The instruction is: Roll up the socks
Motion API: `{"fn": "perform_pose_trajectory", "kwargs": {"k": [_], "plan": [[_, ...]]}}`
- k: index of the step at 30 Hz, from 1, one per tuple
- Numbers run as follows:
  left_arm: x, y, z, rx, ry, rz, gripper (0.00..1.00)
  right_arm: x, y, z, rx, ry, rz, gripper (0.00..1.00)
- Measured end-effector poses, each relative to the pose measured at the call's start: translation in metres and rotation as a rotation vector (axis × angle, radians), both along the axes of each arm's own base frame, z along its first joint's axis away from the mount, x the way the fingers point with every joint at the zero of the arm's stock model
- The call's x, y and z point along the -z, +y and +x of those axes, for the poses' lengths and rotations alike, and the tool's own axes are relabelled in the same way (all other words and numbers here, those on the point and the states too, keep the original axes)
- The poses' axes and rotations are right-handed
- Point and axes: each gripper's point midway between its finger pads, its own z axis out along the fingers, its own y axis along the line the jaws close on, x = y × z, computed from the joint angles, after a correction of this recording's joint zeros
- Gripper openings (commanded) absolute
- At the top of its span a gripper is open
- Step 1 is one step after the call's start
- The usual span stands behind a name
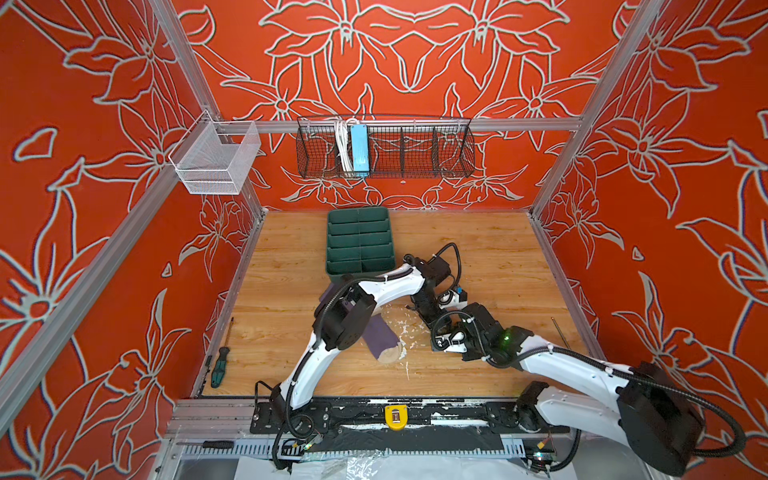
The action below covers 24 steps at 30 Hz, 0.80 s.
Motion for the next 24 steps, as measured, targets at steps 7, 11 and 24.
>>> {"fn": "perform_pose_trajectory", "kwargs": {"k": [7,11,24], "plan": [[-0.107,0.042,0.063,-0.205,-0.516,-0.162,0.78,-0.003,0.012,-0.012,0.001,0.120,0.045,0.00],[-0.189,0.084,0.073,-0.313,-0.892,-0.250,0.84,-0.006,0.023,-0.019,0.030,0.243,0.063,0.00],[-0.264,0.155,-0.048,-0.022,-1.322,-0.506,0.84,-0.003,0.054,-0.015,0.215,0.551,0.067,0.00]]}}
